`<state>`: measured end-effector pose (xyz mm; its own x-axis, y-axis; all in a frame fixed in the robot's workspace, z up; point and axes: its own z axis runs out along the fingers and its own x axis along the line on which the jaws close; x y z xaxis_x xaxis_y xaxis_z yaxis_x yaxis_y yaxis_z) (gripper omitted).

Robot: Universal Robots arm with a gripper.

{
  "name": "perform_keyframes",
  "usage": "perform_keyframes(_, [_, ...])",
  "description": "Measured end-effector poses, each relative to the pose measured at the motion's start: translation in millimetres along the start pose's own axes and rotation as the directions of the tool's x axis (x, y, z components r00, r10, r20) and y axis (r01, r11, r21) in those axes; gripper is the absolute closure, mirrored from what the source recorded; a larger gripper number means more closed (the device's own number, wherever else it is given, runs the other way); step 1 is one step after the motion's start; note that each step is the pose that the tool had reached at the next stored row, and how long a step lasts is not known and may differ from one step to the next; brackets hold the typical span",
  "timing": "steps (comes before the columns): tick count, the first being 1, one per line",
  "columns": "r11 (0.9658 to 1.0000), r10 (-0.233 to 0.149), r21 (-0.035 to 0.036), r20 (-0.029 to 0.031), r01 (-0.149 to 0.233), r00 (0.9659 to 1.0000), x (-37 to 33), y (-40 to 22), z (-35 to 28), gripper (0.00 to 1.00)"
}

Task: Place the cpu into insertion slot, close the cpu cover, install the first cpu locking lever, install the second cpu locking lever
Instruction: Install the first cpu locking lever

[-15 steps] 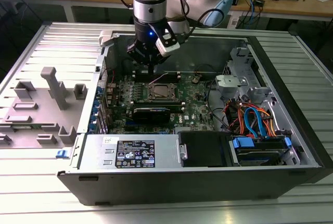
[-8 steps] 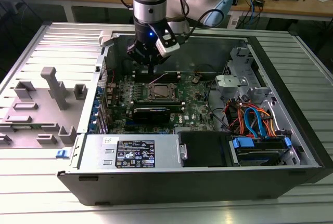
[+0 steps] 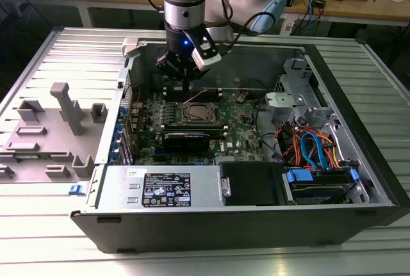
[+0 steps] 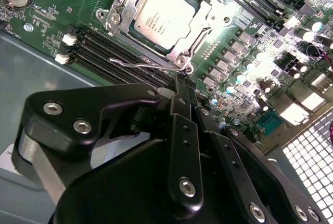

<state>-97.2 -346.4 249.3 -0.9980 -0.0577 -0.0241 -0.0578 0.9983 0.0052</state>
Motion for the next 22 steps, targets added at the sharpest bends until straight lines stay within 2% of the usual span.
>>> perform_keyframes(16, [1.0,0.0,-0.0001,0.0,0.0,1.0,0.1,0.0,2.9,0.89])
perform_keyframes(18, [1.0,0.0,-0.0037,0.0004,0.0,1.0,0.1,-0.2,3.9,0.89])
perform_keyframes(20, [0.9998,0.001,-0.0185,0.001,-0.001,1.0,0.2,-1.0,5.6,0.89])
perform_keyframes(22, [0.9997,0.001,-0.0226,0.0013,-0.001,1.0,0.3,-1.0,7.3,0.89])
